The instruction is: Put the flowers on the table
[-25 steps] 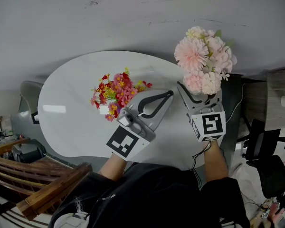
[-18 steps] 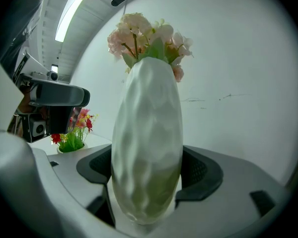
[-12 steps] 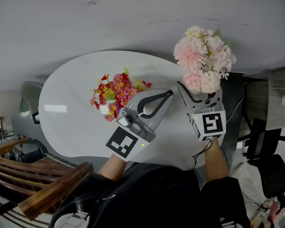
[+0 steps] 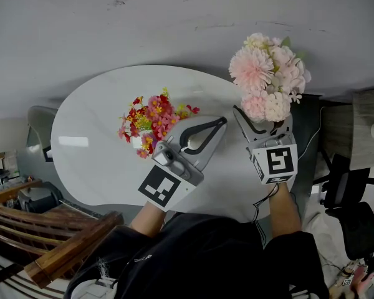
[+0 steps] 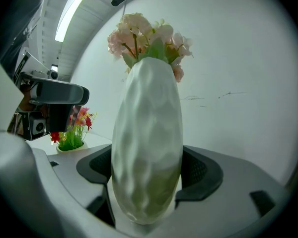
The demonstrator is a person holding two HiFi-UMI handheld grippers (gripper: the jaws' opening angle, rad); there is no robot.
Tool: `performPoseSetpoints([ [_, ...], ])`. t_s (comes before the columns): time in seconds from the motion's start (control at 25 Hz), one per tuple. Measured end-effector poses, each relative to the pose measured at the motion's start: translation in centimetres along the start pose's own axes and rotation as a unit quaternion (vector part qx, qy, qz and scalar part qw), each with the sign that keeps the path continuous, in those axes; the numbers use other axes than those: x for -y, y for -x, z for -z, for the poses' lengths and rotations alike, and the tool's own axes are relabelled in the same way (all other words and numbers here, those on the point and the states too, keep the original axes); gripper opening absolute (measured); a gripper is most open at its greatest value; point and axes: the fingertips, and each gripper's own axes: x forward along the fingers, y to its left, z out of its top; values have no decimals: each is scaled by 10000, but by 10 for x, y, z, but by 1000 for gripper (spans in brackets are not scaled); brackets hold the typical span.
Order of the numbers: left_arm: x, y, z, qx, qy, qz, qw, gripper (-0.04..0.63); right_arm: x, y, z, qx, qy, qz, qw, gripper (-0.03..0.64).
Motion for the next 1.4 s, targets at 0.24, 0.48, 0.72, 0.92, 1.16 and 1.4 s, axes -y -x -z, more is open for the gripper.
performPoseSetpoints([
  [0.24, 0, 1, -1, -6, -55, -1, 10000, 5, -2, 0, -1, 21, 25, -10, 10000, 383],
  [0.48, 0, -2, -3, -22, -43, -11, 10000, 5, -2, 0, -2, 30, 126, -67, 9999, 383],
  [0.72, 2, -9, -4, -25, -54, 7, 10000, 5, 2, -1, -2, 25, 224, -45, 9997, 383],
  [0.92, 1, -10, -4, -28, -9, -6, 10000, 5, 4, -2, -1, 35, 264, -28, 9996, 383],
  [1.16, 0, -11, -2, -52, 32, -15, 10000, 5, 6, -5, -1, 124, 330, -29, 9994, 383],
  [1.4, 0, -12, -3, -41, 9, -18, 10000, 5, 8, -6, 0, 150, 365, 14, 9992, 383],
])
